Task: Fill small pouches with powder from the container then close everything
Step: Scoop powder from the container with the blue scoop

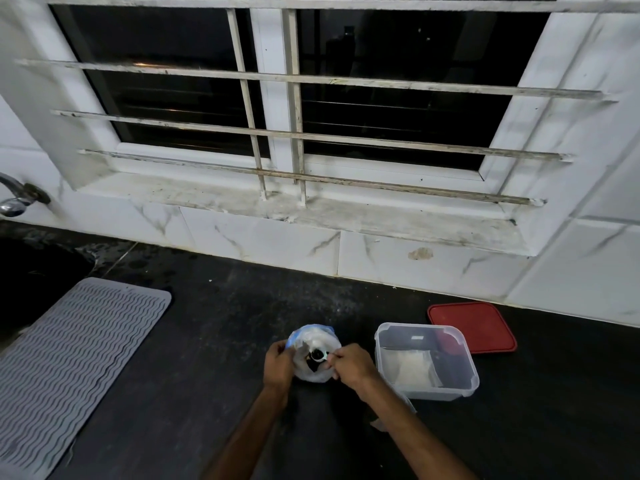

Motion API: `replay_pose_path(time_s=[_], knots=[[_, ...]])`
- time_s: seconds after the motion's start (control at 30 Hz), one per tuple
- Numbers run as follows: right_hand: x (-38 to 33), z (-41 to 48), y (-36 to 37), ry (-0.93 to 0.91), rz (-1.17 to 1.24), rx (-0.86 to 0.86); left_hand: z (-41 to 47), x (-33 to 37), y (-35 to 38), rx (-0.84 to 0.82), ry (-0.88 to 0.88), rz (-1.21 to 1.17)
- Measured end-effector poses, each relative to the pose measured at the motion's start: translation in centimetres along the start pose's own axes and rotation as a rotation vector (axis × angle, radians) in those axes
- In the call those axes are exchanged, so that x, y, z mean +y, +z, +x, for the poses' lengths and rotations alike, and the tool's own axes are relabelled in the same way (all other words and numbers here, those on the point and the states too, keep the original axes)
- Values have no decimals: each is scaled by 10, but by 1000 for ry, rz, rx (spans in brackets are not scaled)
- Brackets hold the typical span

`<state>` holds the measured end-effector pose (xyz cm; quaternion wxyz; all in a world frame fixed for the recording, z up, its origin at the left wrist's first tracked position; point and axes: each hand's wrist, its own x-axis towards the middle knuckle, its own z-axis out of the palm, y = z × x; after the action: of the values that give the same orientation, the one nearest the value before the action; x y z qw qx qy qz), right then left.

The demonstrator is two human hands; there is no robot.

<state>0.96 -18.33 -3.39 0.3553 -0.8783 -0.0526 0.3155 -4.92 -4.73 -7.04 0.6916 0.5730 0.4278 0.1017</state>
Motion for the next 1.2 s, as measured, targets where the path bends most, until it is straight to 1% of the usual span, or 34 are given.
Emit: replay_pose_path(time_s=[0.13,0.23,0.37,0.43,0.5,0.63,0.77,0.83,0.9,0.93,0.97,1.0,1.1,1.17,1.2], knots=[[1,-21,-21,-22,69,-109,-4,5,-1,-4,70,6],[8,-33,-31,-14,22,-145,-10,0,0,-9,73,64],[16,-43,-37,-10,-8,-163,-23,-4,5,47,129,319],[17,-49,-41,-36,-8,-177,-30,-4,6,116,146,377],[18,-55,-46,-63,-7,-193,-35,-3,7,161,136,357],[24,-64,-66,-123,24,-174,-46,-7,9,231,96,191],[34,-70,-96,-137,57,-155,-57,-14,12,200,107,188],[39,-75,-111,-141,76,-145,-71,-13,16,249,230,224],[50,-79,-123,-146,95,-138,-94,-13,23,297,471,281],[57,-80,-128,-151,98,-134,-108,-15,30,264,576,300],[64,-80,-133,-159,93,-125,-122,-18,37,184,636,305],[72,-81,-136,-164,82,-117,-135,-25,45,79,656,338],[92,-84,-138,-175,26,-110,-153,-56,68,-174,563,525],[102,-87,-136,-177,-42,-100,-153,-75,79,-275,462,585],[108,-88,-134,-181,-88,-88,-153,-80,85,-294,427,604]])
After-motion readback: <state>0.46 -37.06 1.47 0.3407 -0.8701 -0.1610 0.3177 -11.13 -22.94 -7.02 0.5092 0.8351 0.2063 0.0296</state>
